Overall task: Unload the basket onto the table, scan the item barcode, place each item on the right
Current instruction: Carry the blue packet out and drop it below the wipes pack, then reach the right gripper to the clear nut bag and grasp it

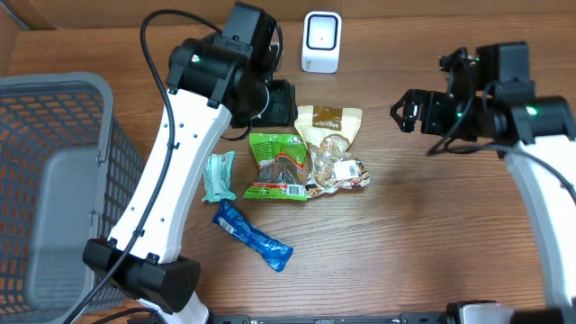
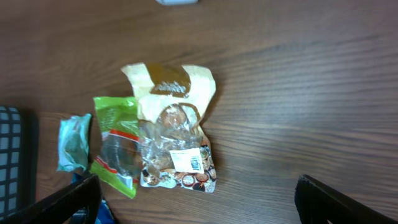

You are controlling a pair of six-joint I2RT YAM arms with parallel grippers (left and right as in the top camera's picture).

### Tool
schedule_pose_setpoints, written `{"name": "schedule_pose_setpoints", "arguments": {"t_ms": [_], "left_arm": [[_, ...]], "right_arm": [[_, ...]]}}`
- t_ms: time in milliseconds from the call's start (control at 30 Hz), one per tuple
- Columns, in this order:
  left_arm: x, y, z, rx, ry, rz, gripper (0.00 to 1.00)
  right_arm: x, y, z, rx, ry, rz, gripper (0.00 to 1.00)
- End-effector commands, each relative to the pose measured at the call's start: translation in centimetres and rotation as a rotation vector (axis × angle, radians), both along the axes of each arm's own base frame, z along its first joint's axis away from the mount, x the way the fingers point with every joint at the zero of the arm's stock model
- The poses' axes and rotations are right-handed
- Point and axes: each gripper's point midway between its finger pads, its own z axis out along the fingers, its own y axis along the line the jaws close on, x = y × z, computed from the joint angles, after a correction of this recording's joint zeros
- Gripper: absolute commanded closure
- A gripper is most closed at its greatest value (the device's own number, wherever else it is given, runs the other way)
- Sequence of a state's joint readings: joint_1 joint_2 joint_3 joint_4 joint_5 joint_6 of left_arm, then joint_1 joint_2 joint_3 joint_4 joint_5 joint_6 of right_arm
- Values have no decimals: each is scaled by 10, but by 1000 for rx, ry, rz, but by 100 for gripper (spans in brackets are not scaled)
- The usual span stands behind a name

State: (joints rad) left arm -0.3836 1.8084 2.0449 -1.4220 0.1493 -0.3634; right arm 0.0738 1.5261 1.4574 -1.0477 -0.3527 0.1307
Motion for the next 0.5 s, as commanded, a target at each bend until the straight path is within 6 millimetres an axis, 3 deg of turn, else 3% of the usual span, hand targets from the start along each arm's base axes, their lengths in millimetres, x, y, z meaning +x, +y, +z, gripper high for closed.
{"name": "schedule_pose_setpoints", "arguments": {"t_ms": [0,233,467], "left_arm": [[9,-4,9,-14,-52,-1,38],[23,-6,1,-12,-81,18,36],[31,-11,-19,-1,-36,14,34]], "right_arm": [[17,9,-27,27,60,27,0],[43,44,-93,180,151,180,1],[55,70,-154,173,194,255,4]]}}
